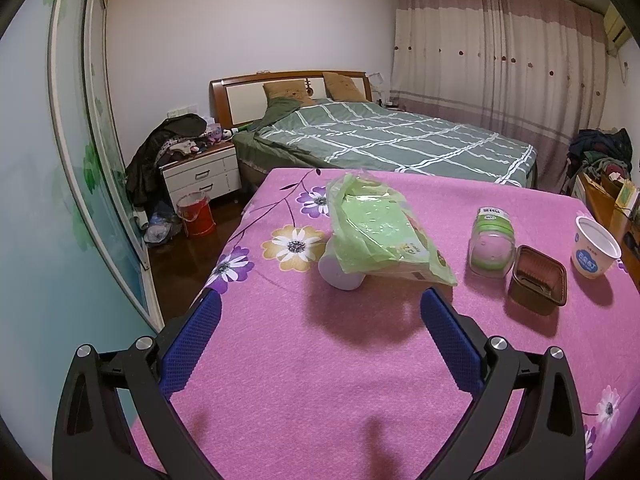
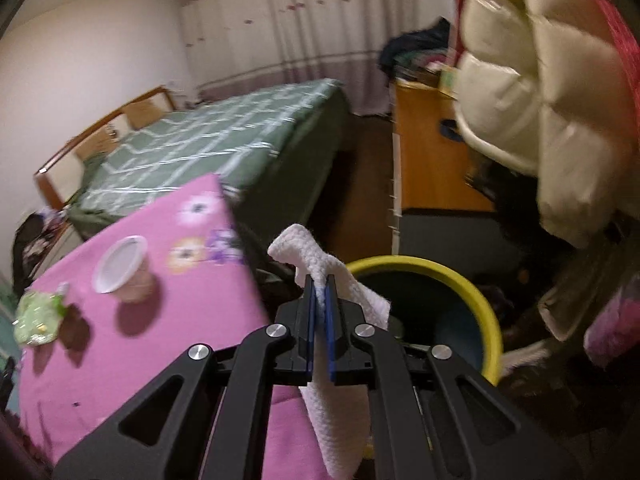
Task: Collect trash
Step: 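Carry the towel over the yellow bin and open the right gripper, then move the left gripper to the brown plastic tray and grasp it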
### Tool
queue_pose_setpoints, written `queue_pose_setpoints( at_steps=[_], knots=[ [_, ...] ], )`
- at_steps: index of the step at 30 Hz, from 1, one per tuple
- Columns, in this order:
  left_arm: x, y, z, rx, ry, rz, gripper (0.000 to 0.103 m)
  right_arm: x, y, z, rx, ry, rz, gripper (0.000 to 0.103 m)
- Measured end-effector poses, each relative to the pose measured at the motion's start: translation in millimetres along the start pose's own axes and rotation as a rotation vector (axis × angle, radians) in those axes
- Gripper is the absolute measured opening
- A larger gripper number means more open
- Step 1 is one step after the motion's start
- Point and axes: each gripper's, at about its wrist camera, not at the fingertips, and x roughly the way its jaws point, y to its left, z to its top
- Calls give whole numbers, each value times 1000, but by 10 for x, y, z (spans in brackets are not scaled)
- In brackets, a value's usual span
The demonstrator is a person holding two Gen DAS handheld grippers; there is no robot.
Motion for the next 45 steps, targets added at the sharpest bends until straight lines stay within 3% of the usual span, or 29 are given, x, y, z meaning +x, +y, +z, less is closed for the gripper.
queue_pose_setpoints(
  at_steps=[2, 3, 4, 6, 9, 12, 20, 26, 29, 35, 42, 45],
  knots=[
    [-1, 3, 0, 1, 0, 0, 98, 107, -118, -11, 17, 22, -29, 6],
    [-1, 4, 2, 1, 0, 0, 98, 158, -186, -30, 24, 35, -43, 11],
    [1, 3, 2, 0, 0, 0, 98, 199, -246, -54, 34, 44, -57, 25],
    [0, 0, 1, 1, 1, -2, 98, 237, -294, -89, 48, 47, -75, 41],
    [-7, -10, 3, 4, 0, -4, 98, 247, -260, -111, 43, 40, -78, 41],
    [-14, -30, 5, 12, -2, -8, 98, 229, -37, -84, 9, 31, -17, 42],
    [-27, -104, 13, 37, -6, -24, 98, 367, 1139, -57, -223, 49, 225, 48],
    [-37, -350, 3, 129, 7, -50, 98, 455, 1726, -279, -356, 78, 347, 49],
    [-47, -609, -16, 204, 38, -112, 98, 480, 1832, -373, -393, 96, 357, 52],
    [58, -1162, 96, 283, 130, -326, 98, 551, 1918, -528, -420, 136, 357, 52],
    [423, -1604, 101, 346, 254, -379, 98, 579, 1844, -509, -388, 126, 353, 53],
    [534, -1688, 166, 343, 260, -375, 98, 561, 1830, -490, -380, 123, 360, 53]
  ],
)
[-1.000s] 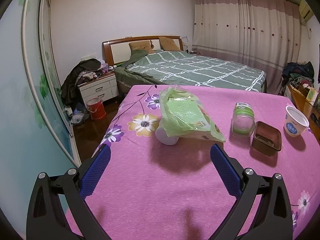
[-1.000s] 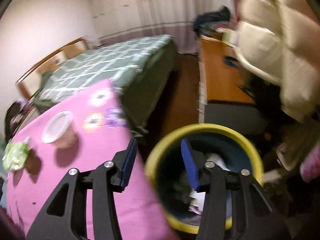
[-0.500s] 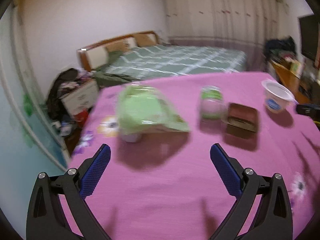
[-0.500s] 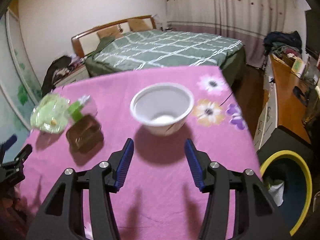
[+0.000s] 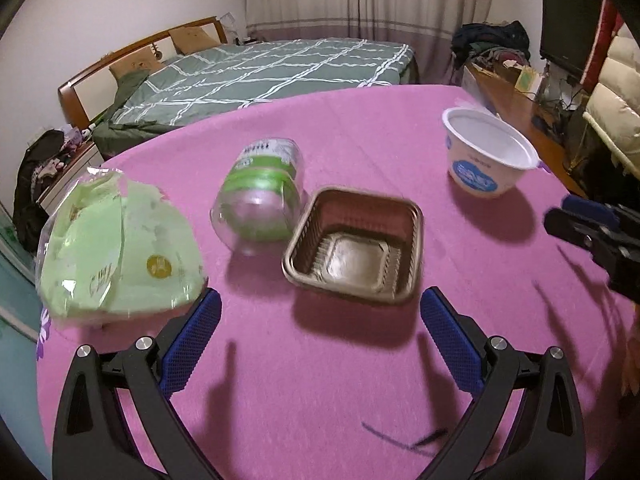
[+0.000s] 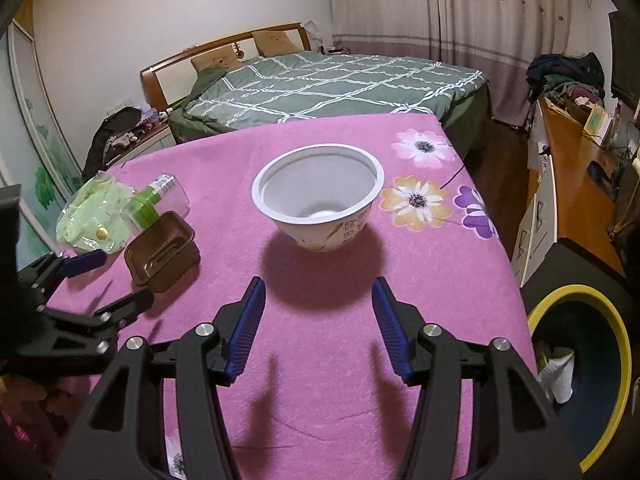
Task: Collect trash
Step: 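Move the left gripper to the brown plastic tray and grasp it, then carry the brown tray over the yellow bin and open the left gripper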
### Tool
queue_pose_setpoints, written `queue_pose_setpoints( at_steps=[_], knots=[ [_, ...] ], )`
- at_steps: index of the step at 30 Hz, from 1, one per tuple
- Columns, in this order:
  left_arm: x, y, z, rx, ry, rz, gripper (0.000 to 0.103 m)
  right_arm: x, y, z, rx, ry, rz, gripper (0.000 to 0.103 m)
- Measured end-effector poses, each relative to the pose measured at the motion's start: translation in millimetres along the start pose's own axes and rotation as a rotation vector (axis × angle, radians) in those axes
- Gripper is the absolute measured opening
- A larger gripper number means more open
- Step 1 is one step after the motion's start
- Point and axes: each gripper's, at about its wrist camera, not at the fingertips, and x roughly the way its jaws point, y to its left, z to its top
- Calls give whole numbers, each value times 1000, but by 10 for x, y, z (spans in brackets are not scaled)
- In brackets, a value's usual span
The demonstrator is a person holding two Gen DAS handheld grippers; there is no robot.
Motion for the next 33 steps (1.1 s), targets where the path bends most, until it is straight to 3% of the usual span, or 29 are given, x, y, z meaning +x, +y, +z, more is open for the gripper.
queue_pose_setpoints(
  at_steps=[14, 17, 19, 20, 33],
  knots=[
    [391, -225, 324, 60, 45, -26, 98, -39, -157, 35, 68, -8, 22, 56],
    [412, -264, 332, 73, 44, -16, 91, -45, -164, 35, 74, -10, 24, 56],
    [415, -298, 325, 78, 46, -18, 76, -57, -180, 37, 83, -15, 18, 56],
    [429, -308, 333, 80, 54, -25, 73, -59, -194, 38, 88, -17, 14, 56],
    [102, -421, 261, 99, 15, -30, 72, -176, -402, 70, 136, -35, -63, 56]
  ],
)
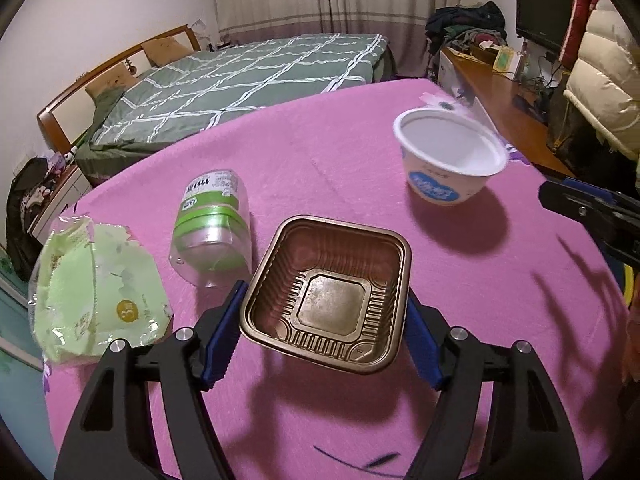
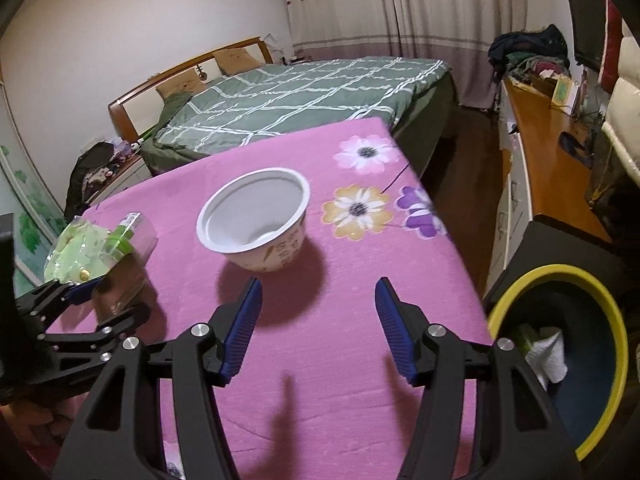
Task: Collect trash
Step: 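Carry the brown tray over the yellow bin and open the left gripper, then move the right gripper to the green plastic bag and grasp it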
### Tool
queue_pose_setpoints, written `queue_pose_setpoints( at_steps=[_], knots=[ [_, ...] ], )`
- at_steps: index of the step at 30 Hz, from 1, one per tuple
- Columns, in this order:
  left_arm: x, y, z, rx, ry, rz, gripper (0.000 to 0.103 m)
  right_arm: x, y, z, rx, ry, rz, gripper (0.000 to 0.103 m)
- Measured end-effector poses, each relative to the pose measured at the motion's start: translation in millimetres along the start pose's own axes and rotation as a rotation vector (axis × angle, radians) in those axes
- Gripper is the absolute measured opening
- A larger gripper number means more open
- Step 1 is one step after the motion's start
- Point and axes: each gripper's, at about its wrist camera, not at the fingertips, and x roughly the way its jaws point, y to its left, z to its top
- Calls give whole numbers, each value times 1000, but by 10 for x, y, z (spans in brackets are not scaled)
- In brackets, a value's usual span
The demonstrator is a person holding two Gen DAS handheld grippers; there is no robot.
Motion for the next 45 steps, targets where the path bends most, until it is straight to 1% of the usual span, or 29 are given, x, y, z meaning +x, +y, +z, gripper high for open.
queue_pose_setpoints(
  at_steps=[5, 8, 9, 11, 14, 15, 16, 20, 23, 28, 32, 33, 34, 36, 38, 40, 44, 45],
  knots=[
    [-283, -158, 35, 23, -34, -22, 72, -306, -217, -68, 13, -19, -15, 56],
    [-427, -379, 89, 54, -52, -51, 72, -512, -361, -151, 6, -28, -37, 56],
    [-459, -441, 102, 61, -56, -60, 72, -639, -472, -214, 4, -33, -56, 57],
    [-520, -634, 141, 83, -62, -88, 72, -802, -635, -311, 12, -38, -81, 57],
    [-587, -1046, 224, 137, -70, -141, 72, -1023, -899, -469, 43, -45, -115, 58],
    [-596, -1189, 248, 156, -72, -160, 72, -1146, -1064, -565, 66, -50, -143, 59],
    [-599, -1296, 265, 170, -73, -173, 72, -1200, -1142, -612, 78, -50, -155, 60],
    [-571, -1895, 392, 240, -71, -234, 72, -1485, -1555, -863, 143, -53, -215, 61],
    [-516, -2314, 475, 283, -61, -280, 72, -1615, -1748, -1000, 171, -53, -242, 61],
    [-314, -2961, 574, 349, -30, -323, 72, -1668, -1977, -1148, 212, -44, -256, 61],
    [-70, -3308, 605, 362, 10, -348, 73, -1687, -2097, -1219, 239, -39, -263, 61],
    [-21, -3357, 612, 358, 15, -351, 75, -1702, -2103, -1233, 241, -39, -265, 61],
    [33, -3408, 624, 349, 22, -353, 85, -1713, -2116, -1244, 245, -40, -266, 61],
    [87, -3434, 649, 312, 20, -362, 91, -1720, -2123, -1252, 248, -42, -267, 61],
    [71, -3395, 665, 289, 20, -374, 91, -1728, -2136, -1270, 249, -40, -265, 61],
    [-21, -3284, 676, 265, 0, -378, 91, -1718, -2117, -1270, 249, -39, -262, 61],
    [-315, -2927, 643, 220, -78, -340, 94, -1666, -2044, -1254, 240, -32, -243, 61],
    [-437, -2760, 605, 195, -110, -318, 94, -1630, -1998, -1245, 233, -26, -233, 61]
  ],
)
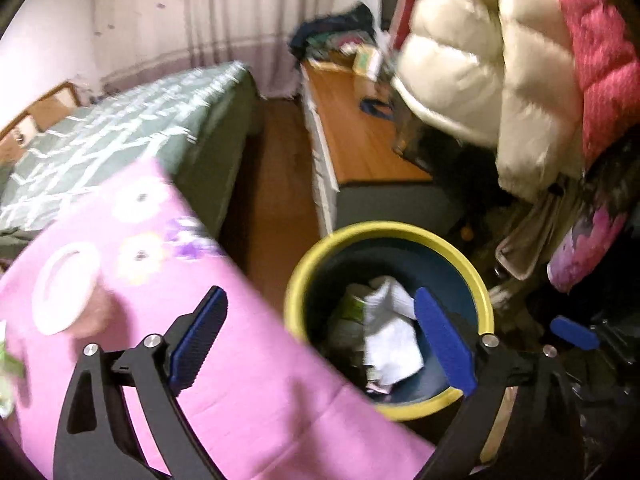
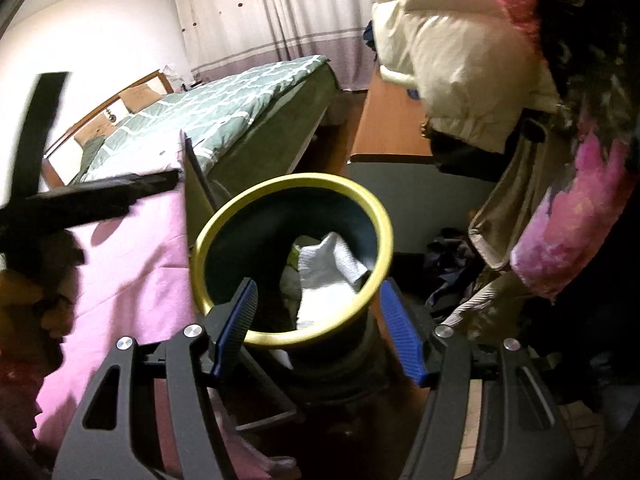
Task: Collect trash
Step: 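Move the right gripper to the green plastic bag and grasp it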
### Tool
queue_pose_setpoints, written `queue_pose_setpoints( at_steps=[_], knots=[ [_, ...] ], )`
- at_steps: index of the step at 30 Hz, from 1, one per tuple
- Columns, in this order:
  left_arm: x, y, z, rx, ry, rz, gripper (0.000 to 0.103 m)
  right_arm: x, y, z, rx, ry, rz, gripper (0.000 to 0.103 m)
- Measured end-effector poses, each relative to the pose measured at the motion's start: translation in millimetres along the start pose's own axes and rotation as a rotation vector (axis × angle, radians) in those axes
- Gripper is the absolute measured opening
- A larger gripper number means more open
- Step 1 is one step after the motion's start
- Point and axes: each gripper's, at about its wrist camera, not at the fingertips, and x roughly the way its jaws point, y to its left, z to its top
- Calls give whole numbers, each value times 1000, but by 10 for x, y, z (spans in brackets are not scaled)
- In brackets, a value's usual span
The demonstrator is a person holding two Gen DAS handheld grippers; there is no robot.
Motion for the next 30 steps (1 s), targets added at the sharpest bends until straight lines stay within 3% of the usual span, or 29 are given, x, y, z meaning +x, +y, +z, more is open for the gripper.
queue_pose_setpoints(
  at_steps=[4, 13, 18, 24, 30],
  knots=[
    [-526, 414, -238, -63, -92, 107, 97, 61, 172, 2, -30, 15, 33, 61],
    [-1600, 1746, -1164, -302, -256, 466, 98, 136, 942, 124, -148, 19, 143, 61],
    [-2013, 2559, -1727, -423, -271, 697, 98, 186, 1606, 194, -259, 25, 224, 61],
    [-2453, 3336, -2387, -575, -265, 888, 98, 303, 2295, 304, -326, 37, 302, 62],
    [-2550, 3654, -2791, -645, -219, 970, 98, 432, 3169, 454, -390, 56, 407, 62]
  ],
)
